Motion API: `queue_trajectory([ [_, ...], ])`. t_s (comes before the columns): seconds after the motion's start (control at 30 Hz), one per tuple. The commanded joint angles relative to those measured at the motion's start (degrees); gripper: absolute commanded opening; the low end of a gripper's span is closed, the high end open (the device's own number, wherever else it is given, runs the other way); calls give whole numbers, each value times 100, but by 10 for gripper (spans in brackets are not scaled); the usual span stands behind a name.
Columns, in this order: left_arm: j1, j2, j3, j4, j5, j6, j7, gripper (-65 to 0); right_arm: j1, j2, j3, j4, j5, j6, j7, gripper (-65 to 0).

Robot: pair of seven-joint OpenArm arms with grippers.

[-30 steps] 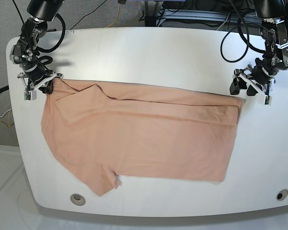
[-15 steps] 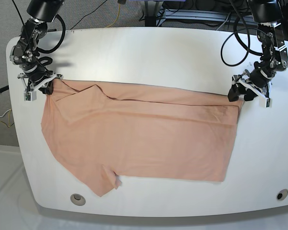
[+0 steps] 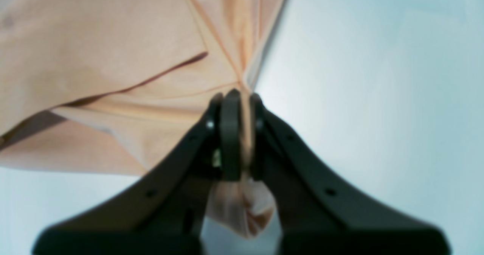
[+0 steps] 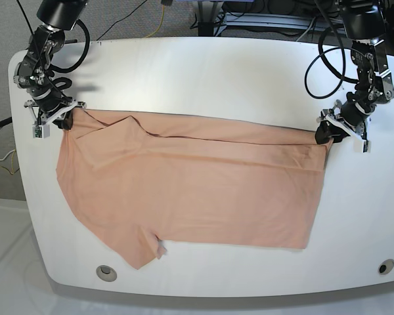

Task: Fold the T-shirt properly
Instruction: 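Close both grippers on the folded shoulder edge corners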

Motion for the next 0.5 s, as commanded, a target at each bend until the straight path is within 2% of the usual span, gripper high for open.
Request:
queue_trajectory([
  [0.0, 12, -47, 12, -10, 50, 49, 259, -548, 11, 85, 26, 83, -27, 16, -29, -650],
  [0.07, 18, -60, 21, -52, 5, 66, 251, -650, 26, 72, 20, 87, -30, 0, -78, -650],
  [0.47, 66, -77, 32, -147, -78, 15, 227, -650, 11, 72, 10, 71, -27, 10, -115, -650],
])
